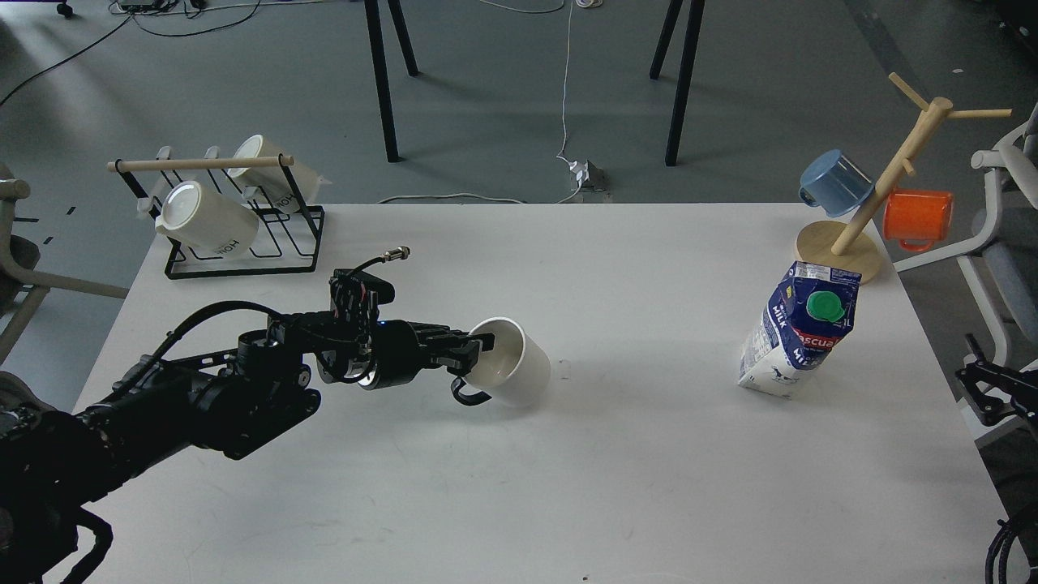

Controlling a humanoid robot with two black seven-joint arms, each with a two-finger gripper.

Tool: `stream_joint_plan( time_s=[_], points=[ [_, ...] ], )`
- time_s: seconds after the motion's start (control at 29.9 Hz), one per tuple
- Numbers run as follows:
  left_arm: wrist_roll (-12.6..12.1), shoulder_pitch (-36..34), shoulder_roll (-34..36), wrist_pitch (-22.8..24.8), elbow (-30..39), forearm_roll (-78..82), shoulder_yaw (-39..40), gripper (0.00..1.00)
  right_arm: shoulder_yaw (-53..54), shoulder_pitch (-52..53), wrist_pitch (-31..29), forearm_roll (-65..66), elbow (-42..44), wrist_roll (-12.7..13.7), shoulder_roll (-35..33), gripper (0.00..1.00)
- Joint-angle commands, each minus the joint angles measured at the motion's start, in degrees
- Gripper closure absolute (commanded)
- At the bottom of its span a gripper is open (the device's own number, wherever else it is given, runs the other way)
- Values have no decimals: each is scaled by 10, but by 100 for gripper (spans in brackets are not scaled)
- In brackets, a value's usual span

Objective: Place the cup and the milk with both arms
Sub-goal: 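Slide the white mug with the left gripper toward the table center, then release the mug and retract the left gripper toward the dish rack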

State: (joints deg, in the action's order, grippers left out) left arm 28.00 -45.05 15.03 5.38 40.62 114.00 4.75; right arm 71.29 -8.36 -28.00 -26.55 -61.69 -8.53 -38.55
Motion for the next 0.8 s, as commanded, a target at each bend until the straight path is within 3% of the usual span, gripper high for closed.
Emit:
stream_joint_plan(
  time_s=[0.0, 0.13, 0.23, 0.3, 0.4, 0.6, 0.77],
  points=[
    [0, 0, 6, 1, 12, -1, 1, 61, 0, -1, 0, 0, 0, 0, 0, 2],
    [0, 0, 13, 1, 21, -4, 2, 51, 0, -4, 0, 0, 0, 0, 1, 2],
    [0, 0, 23, 2, 38, -10, 10, 38, -1, -4, 0, 0, 0, 0, 1, 2],
    [0, 0, 47, 21, 66, -52, 23, 27, -1, -4, 0, -1, -1, 0, 1, 2],
    [0, 0, 90, 86, 115, -176, 66, 19, -4, -8, 0, -1, -6, 1, 1, 2],
    [0, 28, 235, 224, 214, -375, 216, 14, -9, -54, 0, -4, -67, 3, 1, 2],
    [0, 117, 305, 226, 241, -568, 389, 4, -19, -96, 0, -4, -124, 6, 23, 2]
  ],
)
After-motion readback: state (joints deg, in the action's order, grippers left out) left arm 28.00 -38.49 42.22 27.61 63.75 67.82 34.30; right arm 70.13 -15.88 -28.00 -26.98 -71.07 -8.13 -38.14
